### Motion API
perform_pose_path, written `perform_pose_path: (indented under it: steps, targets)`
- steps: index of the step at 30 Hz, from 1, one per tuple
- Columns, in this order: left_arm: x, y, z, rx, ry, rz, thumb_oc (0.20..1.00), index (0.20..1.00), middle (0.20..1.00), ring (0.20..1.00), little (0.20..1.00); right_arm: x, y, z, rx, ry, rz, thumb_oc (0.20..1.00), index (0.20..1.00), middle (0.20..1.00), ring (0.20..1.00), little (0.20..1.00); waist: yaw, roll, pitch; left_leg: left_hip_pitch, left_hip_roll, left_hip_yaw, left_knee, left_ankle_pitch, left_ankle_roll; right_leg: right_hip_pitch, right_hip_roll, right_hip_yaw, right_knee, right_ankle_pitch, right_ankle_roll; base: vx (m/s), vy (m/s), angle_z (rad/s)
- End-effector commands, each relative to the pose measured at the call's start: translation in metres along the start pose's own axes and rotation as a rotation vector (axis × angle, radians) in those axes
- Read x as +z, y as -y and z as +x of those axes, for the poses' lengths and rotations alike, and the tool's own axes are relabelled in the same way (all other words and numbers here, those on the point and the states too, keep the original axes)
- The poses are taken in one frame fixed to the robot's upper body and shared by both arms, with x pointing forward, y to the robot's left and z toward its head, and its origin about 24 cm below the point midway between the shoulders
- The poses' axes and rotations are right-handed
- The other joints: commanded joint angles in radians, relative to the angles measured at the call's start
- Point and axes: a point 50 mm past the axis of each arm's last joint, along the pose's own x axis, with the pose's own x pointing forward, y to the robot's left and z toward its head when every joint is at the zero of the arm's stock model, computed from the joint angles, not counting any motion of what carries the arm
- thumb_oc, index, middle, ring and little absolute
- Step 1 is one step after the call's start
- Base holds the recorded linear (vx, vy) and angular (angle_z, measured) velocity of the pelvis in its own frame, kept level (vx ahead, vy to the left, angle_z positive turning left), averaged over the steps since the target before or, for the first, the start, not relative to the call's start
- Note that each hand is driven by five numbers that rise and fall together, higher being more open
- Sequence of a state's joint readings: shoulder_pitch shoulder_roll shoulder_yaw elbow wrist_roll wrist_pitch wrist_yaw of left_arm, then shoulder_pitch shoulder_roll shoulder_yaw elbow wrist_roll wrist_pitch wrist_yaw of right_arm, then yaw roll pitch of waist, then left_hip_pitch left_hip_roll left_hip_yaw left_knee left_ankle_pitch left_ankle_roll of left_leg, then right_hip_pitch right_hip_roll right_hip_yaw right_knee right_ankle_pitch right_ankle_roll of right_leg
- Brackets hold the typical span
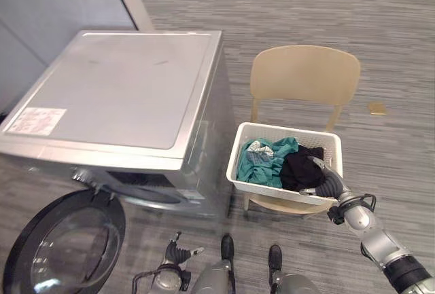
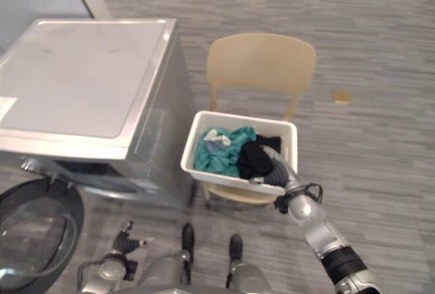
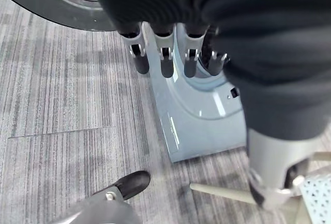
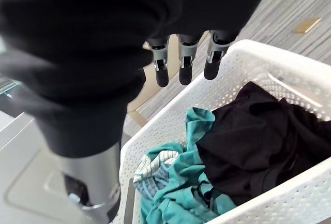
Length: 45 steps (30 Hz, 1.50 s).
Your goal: Grab the laundry basket,head to the washer,open it,put in the laundry and shut it.
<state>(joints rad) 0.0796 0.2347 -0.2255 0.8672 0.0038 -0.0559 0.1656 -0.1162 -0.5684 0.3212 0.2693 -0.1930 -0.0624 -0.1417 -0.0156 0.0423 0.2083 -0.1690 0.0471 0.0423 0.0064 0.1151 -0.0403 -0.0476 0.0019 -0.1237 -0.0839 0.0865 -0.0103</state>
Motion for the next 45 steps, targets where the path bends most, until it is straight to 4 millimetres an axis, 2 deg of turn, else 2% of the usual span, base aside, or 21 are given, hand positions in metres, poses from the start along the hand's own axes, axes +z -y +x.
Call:
perform_pose_path:
  steps: [1, 4, 6, 12, 17, 21, 22, 24, 25, 27, 31, 32, 33, 35, 41, 45]
  targets:
    - [0.006, -0.019, 0.003, 0.040, 0.026, 0.016, 1.000, 1.000, 1.000, 1.000, 1.000, 0.029, 0.016, 0.017, -0.068, 0.123, -0.012, 1.000, 1.000, 1.000, 1.000, 1.000, 0.043, -0.050, 0.030, 0.040, -0.045, 0.019, 0.066, -0.123, -0.001, 0.007, -0.055, 0.041, 0.064, -0.097, 0.116, 0.10, 0.153, -0.21]
    - [-0.002, -0.023, 0.003, 0.051, -0.003, 0.021, 1.000, 1.000, 1.000, 1.000, 1.000, 0.031, 0.017, 0.023, -0.062, 0.129, -0.064, 1.000, 1.000, 1.000, 1.000, 1.000, 0.054, -0.056, 0.030, 0.054, -0.050, 0.034, 0.069, -0.133, 0.009, 0.009, -0.062, 0.052, 0.077, -0.099, 0.120, 0.09, 0.144, -0.07]
    - [-0.010, -0.030, 0.001, 0.072, -0.030, 0.017, 1.000, 1.000, 1.000, 1.000, 1.000, 0.037, 0.019, 0.032, -0.062, 0.150, -0.151, 1.000, 1.000, 1.000, 1.000, 1.000, 0.078, -0.068, 0.035, 0.062, -0.056, 0.048, 0.078, -0.149, 0.024, 0.004, -0.073, 0.065, 0.103, -0.105, 0.128, 0.09, 0.133, -0.16]
    - [-0.002, -0.043, 0.004, 0.112, -0.005, 0.019, 1.000, 1.000, 1.000, 1.000, 1.000, 0.050, 0.028, 0.052, -0.070, 0.171, -0.276, 1.000, 1.000, 1.000, 1.000, 1.000, 0.113, -0.082, 0.058, 0.034, -0.067, 0.045, 0.093, -0.158, 0.038, -0.041, -0.086, 0.060, 0.142, -0.104, 0.138, 0.01, 0.040, -0.01]
    - [0.021, -0.048, 0.010, 0.145, 0.076, 0.025, 1.000, 1.000, 1.000, 1.000, 1.000, 0.067, 0.041, 0.081, -0.113, 0.166, -0.407, 1.000, 1.000, 1.000, 1.000, 1.000, 0.152, -0.080, 0.115, -0.058, -0.077, 0.026, 0.103, -0.136, 0.041, -0.143, -0.092, 0.052, 0.166, -0.079, 0.138, -0.06, 0.024, 0.09]
    - [0.039, -0.050, 0.014, 0.156, 0.135, 0.020, 1.000, 1.000, 1.000, 1.000, 1.000, 0.076, 0.066, 0.097, -0.184, 0.131, -0.494, 1.000, 1.000, 1.000, 1.000, 1.000, 0.178, -0.080, 0.153, -0.128, -0.079, 0.003, 0.099, -0.106, 0.035, -0.204, -0.093, 0.036, 0.164, -0.061, 0.136, -0.06, -0.003, 0.14]
    - [0.039, -0.050, 0.014, 0.156, 0.135, 0.019, 1.000, 1.000, 1.000, 1.000, 1.000, 0.076, 0.066, 0.097, -0.184, 0.132, -0.494, 1.000, 1.000, 1.000, 1.000, 1.000, 0.177, -0.080, 0.153, -0.129, -0.079, 0.003, 0.099, -0.106, 0.035, -0.206, -0.093, 0.036, 0.165, -0.061, 0.136, -0.06, -0.014, 0.22]
    - [0.049, -0.050, 0.016, 0.153, 0.166, 0.021, 1.000, 1.000, 1.000, 1.000, 1.000, 0.076, 0.080, 0.104, -0.218, 0.090, -0.545, 1.000, 1.000, 1.000, 1.000, 1.000, 0.192, -0.077, 0.172, -0.163, -0.079, -0.008, 0.089, -0.086, 0.030, -0.235, -0.094, 0.023, 0.162, -0.055, 0.135, -0.07, -0.018, 0.21]
    - [0.057, -0.047, 0.017, 0.148, 0.193, 0.020, 1.000, 1.000, 1.000, 1.000, 1.000, 0.075, 0.093, 0.108, -0.251, 0.043, -0.588, 1.000, 1.000, 1.000, 1.000, 1.000, 0.203, -0.070, 0.187, -0.194, -0.082, -0.021, 0.076, -0.066, 0.028, -0.265, -0.093, 0.013, 0.163, -0.053, 0.134, -0.08, -0.020, 0.17]
    - [0.067, -0.045, 0.019, 0.145, 0.221, 0.015, 1.000, 1.000, 1.000, 1.000, 1.000, 0.075, 0.102, 0.111, -0.290, 0.005, -0.580, 1.000, 1.000, 1.000, 1.000, 1.000, 0.213, -0.060, 0.211, -0.228, -0.085, -0.033, 0.066, -0.047, 0.025, -0.297, -0.093, -0.002, 0.168, -0.050, 0.134, -0.07, -0.015, 0.19]
    - [0.076, -0.040, 0.020, 0.135, 0.242, 0.002, 1.000, 1.000, 1.000, 1.000, 1.000, 0.071, 0.102, 0.113, -0.310, -0.036, -0.541, 1.000, 1.000, 1.000, 1.000, 1.000, 0.223, -0.051, 0.235, -0.251, -0.090, -0.047, 0.060, -0.032, 0.022, -0.317, -0.091, -0.016, 0.169, -0.050, 0.131, -0.05, -0.028, 0.26]
    - [0.076, -0.038, 0.020, 0.130, 0.241, 0.002, 1.000, 1.000, 1.000, 1.000, 1.000, 0.071, 0.100, 0.114, -0.309, -0.039, -0.525, 0.297, 0.297, 0.297, 0.297, 0.297, 0.225, -0.052, 0.238, -0.252, -0.090, -0.051, 0.058, -0.031, 0.021, -0.318, -0.090, -0.019, 0.167, -0.049, 0.131, -0.02, -0.030, 0.16]
    - [0.077, -0.037, 0.020, 0.128, 0.243, 0.003, 1.000, 1.000, 1.000, 1.000, 1.000, 0.075, 0.099, 0.115, -0.315, -0.027, -0.503, 0.200, 0.200, 0.200, 0.200, 0.200, 0.225, -0.053, 0.240, -0.253, -0.089, -0.052, 0.054, -0.029, 0.020, -0.317, -0.088, -0.022, 0.163, -0.047, 0.132, -0.04, -0.059, 0.10]
    - [0.078, -0.032, 0.021, 0.122, 0.238, -0.013, 1.000, 1.000, 1.000, 1.000, 1.000, 0.078, 0.088, 0.114, -0.318, -0.001, -0.413, 0.200, 0.200, 0.200, 0.200, 0.200, 0.223, -0.060, 0.239, -0.243, -0.089, -0.063, 0.047, -0.027, 0.019, -0.306, -0.085, -0.024, 0.153, -0.046, 0.131, -0.03, -0.063, 0.04]
    - [0.078, -0.034, 0.021, 0.133, 0.234, -0.029, 1.000, 1.000, 1.000, 1.000, 1.000, 0.080, 0.081, 0.106, -0.344, 0.056, -0.282, 0.200, 0.200, 0.200, 0.200, 0.200, 0.210, -0.077, 0.227, -0.211, -0.086, -0.066, 0.040, -0.036, 0.017, -0.271, -0.083, -0.026, 0.138, -0.047, 0.131, -0.03, -0.040, 0.09]
    - [0.078, -0.036, 0.019, 0.145, 0.231, -0.068, 1.000, 1.000, 1.000, 1.000, 1.000, 0.077, 0.072, 0.085, -0.395, 0.132, -0.085, 0.200, 0.200, 0.200, 0.200, 0.200, 0.185, -0.092, 0.208, -0.142, -0.076, -0.053, 0.047, -0.064, 0.021, -0.204, -0.084, -0.021, 0.132, -0.055, 0.131, -0.04, -0.049, -0.04]
